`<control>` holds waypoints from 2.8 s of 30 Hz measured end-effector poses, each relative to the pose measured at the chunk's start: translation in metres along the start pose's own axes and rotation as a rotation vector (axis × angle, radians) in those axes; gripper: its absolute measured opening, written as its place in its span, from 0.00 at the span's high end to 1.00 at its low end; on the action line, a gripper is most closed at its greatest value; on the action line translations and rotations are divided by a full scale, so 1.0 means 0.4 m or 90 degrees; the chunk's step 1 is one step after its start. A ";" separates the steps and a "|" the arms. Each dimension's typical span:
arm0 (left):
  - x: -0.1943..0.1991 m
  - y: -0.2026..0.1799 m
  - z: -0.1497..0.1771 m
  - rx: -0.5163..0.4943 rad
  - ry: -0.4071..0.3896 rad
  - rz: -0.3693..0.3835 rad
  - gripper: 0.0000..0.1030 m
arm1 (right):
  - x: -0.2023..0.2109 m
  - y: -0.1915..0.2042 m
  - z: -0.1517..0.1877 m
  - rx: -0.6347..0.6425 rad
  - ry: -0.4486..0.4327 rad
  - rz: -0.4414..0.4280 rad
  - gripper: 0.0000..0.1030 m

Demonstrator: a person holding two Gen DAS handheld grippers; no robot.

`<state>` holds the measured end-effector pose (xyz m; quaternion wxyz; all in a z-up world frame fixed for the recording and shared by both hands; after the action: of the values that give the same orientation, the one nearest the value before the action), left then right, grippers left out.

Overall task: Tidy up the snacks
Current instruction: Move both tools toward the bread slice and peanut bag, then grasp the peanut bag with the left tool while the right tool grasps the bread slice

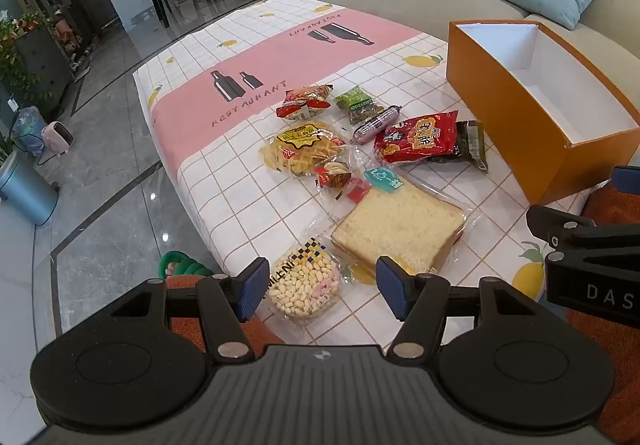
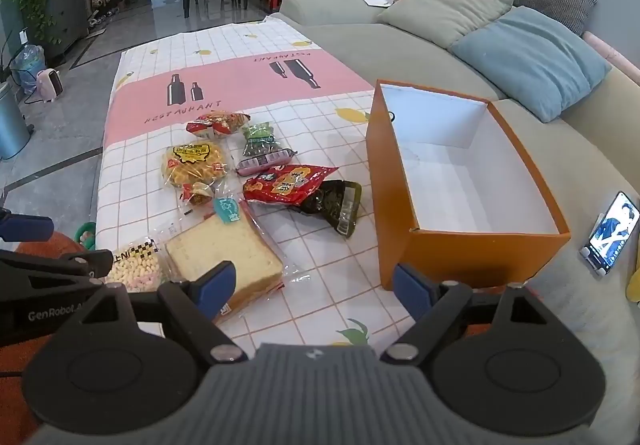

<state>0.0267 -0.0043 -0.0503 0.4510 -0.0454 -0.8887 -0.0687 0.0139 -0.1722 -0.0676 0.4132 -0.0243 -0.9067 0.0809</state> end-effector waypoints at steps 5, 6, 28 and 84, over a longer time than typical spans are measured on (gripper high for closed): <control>-0.001 -0.003 0.003 0.002 0.003 0.004 0.29 | 0.004 -0.001 0.000 0.000 0.000 -0.003 0.19; -0.001 -0.001 0.001 0.002 0.003 0.004 0.29 | 0.005 -0.001 0.000 0.000 0.000 -0.003 0.19; -0.004 0.003 0.004 0.007 0.011 0.009 0.29 | 0.005 0.002 0.007 -0.002 0.005 -0.008 0.19; -0.418 0.136 0.019 0.169 0.292 0.074 0.10 | -0.449 0.206 -0.025 0.247 0.076 -0.264 0.03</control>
<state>0.1269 0.0474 -0.1852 0.6457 -0.0199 -0.7605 0.0661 0.1375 -0.1098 -0.2087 0.4708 0.2365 -0.8338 0.1647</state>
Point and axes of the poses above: each gripper's, at about its wrist camera, not at the fingertips, and x roughly against the way its jaws point, y to its left, z to its underside, the point moved 6 cm from there along -x, roughly the way its jaws point, and after that the axes turned 12 degrees about x, right-handed, at the moved point
